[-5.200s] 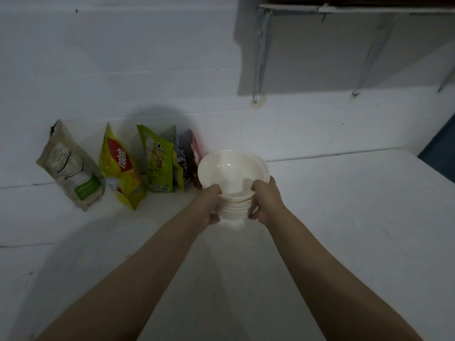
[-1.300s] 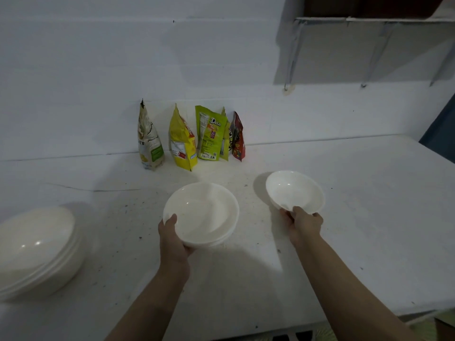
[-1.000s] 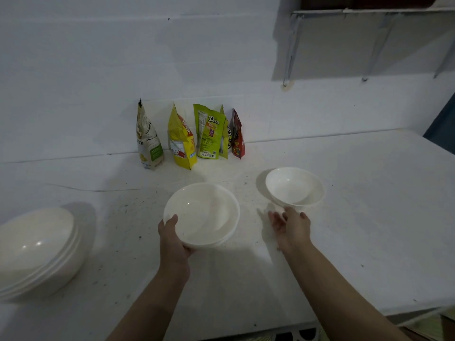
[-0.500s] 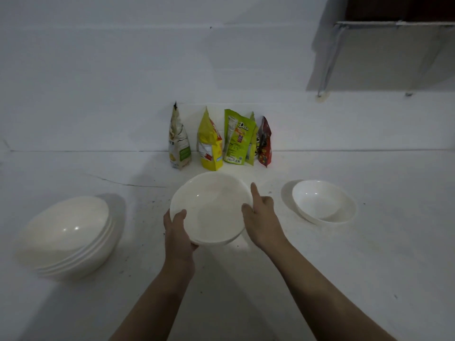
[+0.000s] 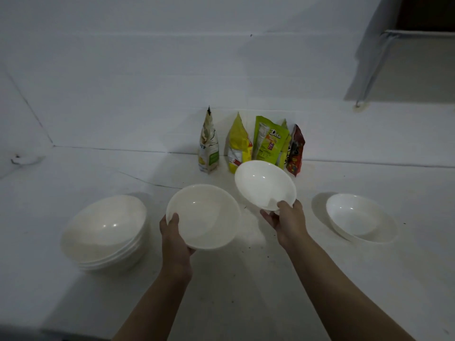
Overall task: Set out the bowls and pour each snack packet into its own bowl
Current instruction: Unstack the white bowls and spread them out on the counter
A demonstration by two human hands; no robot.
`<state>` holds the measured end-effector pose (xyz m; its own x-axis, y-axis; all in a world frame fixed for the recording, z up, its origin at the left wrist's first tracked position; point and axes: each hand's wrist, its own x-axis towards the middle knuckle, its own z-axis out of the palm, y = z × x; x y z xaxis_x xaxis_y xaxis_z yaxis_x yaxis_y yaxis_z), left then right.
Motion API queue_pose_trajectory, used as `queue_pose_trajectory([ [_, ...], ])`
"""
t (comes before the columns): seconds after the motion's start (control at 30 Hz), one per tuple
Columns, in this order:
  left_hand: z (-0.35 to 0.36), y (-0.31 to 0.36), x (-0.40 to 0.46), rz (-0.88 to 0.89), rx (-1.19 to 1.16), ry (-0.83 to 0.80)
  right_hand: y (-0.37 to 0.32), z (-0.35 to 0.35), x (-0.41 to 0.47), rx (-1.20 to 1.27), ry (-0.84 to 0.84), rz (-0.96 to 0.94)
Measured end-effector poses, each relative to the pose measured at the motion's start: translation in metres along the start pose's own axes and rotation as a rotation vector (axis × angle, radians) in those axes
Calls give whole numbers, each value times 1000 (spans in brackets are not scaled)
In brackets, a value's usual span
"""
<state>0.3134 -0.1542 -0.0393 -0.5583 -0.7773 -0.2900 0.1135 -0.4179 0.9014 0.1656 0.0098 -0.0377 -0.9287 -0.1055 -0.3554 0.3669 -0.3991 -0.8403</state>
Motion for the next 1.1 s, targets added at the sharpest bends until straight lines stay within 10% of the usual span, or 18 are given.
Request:
queue_pose_trajectory([
  [0.53, -18, 16, 19, -67, 55, -129, 40, 12, -25, -201, 352, 61],
  [0.83, -12, 69, 34, 21, 59, -178, 27, 95, -85, -372, -140, -98],
  [0.93, -16, 99, 48, 112, 106, -179, 26, 120, -81, -683, -200, -355],
  [1.1, -34, 136, 79, 196, 179, -193, 24, 168, -80, -525, -240, -417],
])
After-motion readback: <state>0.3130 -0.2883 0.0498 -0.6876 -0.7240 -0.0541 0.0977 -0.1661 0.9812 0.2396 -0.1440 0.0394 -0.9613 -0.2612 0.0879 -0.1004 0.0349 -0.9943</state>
